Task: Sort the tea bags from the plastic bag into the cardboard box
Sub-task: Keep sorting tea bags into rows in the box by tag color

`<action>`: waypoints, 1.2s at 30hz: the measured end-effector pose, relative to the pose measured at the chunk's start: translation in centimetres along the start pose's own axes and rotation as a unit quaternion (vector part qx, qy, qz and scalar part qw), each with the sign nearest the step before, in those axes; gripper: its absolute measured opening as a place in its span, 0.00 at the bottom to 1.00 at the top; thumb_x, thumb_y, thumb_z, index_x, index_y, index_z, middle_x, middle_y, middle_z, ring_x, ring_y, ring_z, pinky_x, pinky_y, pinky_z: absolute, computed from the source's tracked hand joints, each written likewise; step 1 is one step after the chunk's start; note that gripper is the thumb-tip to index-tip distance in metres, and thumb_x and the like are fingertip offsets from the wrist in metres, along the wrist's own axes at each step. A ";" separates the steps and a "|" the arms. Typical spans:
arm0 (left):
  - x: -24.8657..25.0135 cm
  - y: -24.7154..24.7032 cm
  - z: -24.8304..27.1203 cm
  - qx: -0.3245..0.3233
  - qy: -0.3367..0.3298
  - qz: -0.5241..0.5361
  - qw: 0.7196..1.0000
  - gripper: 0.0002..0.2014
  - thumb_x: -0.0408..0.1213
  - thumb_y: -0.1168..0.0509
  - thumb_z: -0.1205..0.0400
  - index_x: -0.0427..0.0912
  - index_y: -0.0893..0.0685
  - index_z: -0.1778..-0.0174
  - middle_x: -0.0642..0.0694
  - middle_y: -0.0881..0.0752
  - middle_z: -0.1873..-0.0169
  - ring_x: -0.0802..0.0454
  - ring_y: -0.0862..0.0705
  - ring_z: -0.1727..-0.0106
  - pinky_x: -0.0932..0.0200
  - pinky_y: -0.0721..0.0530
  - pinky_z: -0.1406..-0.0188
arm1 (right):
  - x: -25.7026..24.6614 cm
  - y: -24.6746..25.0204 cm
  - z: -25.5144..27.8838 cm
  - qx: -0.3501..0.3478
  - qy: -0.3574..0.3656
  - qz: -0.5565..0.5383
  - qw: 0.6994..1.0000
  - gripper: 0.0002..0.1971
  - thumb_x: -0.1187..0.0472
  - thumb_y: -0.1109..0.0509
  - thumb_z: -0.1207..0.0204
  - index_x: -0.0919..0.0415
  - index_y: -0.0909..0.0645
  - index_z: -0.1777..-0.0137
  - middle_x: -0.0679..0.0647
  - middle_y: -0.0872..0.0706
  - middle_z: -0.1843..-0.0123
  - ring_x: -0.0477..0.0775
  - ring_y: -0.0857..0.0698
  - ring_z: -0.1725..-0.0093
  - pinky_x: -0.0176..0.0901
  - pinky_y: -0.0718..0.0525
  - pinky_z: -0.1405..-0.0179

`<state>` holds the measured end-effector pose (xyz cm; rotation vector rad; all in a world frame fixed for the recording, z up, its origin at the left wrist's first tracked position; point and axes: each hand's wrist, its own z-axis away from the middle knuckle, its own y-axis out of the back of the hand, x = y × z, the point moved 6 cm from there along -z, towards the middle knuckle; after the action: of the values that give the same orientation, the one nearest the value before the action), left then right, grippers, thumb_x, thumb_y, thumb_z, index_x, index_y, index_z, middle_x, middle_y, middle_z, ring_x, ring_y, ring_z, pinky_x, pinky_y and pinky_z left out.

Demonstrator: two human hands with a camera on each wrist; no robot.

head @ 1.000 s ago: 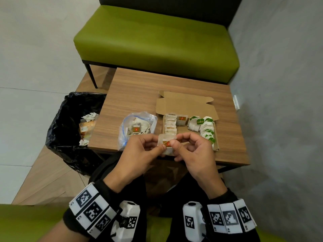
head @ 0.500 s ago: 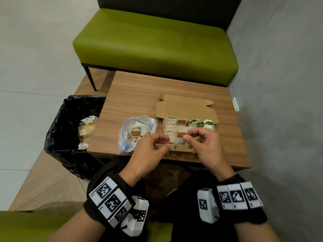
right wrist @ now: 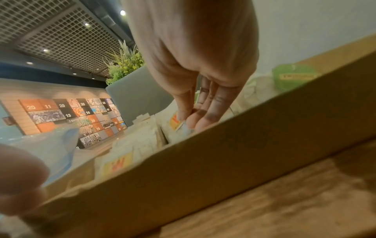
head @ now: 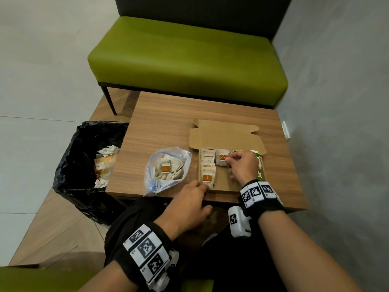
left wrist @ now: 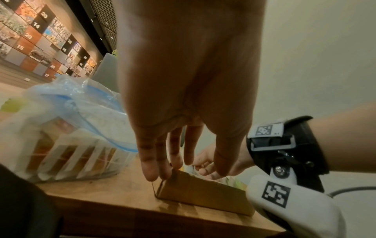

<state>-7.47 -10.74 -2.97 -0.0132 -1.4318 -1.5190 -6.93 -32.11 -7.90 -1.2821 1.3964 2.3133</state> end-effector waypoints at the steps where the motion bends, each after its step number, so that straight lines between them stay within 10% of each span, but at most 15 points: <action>1: -0.1 0.0 0.0 -0.003 -0.004 -0.005 1.000 0.30 0.46 0.33 0.17 0.46 0.31 0.19 0.49 0.27 0.26 0.50 0.28 0.25 0.55 0.27 0.24 | 0.1 -0.2 -0.2 0.002 -0.006 0.004 1.000 0.15 0.56 0.19 0.29 0.46 0.19 0.72 0.49 0.09 0.64 0.58 0.09 0.64 0.61 0.08 0.63; 15: -0.1 0.8 0.3 0.006 -0.034 -0.006 0.999 0.24 0.45 0.33 0.17 0.49 0.25 0.25 0.51 0.22 0.32 0.53 0.22 0.32 0.55 0.22 0.30 | -0.6 0.5 1.1 0.027 -0.019 -0.006 0.999 0.10 0.63 0.19 0.28 0.55 0.16 0.67 0.52 0.10 0.70 0.49 0.11 0.76 0.59 0.07 0.64; 20: -0.7 5.3 1.5 0.142 -0.013 0.019 0.990 0.10 0.42 0.34 0.17 0.48 0.14 0.41 0.54 0.16 0.45 0.58 0.20 0.43 0.63 0.21 0.43 | -1.8 1.9 2.5 0.035 0.026 -0.014 0.999 0.09 0.58 0.21 0.26 0.54 0.15 0.66 0.50 0.11 0.71 0.50 0.11 0.77 0.59 0.08 0.66; 24: -3.9 9.7 2.6 0.251 0.060 -0.071 0.963 0.06 0.42 0.30 0.20 0.49 0.13 0.48 0.51 0.19 0.47 0.51 0.22 0.42 0.57 0.24 0.45 | -5.4 1.6 5.0 0.036 0.130 0.052 0.990 0.05 0.54 0.24 0.23 0.53 0.13 0.57 0.44 0.13 0.64 0.47 0.13 0.63 0.47 0.11 0.61; 28: -7.6 10.7 2.0 0.190 0.138 -0.143 0.961 0.14 0.48 0.29 0.21 0.53 0.15 0.40 0.47 0.21 0.33 0.44 0.22 0.33 0.45 0.22 0.38 | -9.7 -1.4 8.4 -0.023 0.293 0.116 0.949 0.08 0.52 0.26 0.22 0.52 0.12 0.47 0.47 0.20 0.44 0.47 0.25 0.40 0.41 0.24 0.44; 36: -8.2 10.1 1.7 0.169 0.122 -0.153 0.966 0.21 0.46 0.32 0.19 0.50 0.21 0.29 0.47 0.11 0.40 0.44 0.14 0.39 0.49 0.17 0.45 | -13.7 -9.1 11.0 -0.185 0.394 0.307 0.846 0.15 0.53 0.29 0.20 0.41 0.15 0.34 0.53 0.36 0.15 0.59 0.43 0.15 0.71 0.48 0.17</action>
<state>2.05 -2.21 0.07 0.6071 -1.5203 -1.4392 -0.21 -14.61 -1.61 -2.4093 1.8516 2.6671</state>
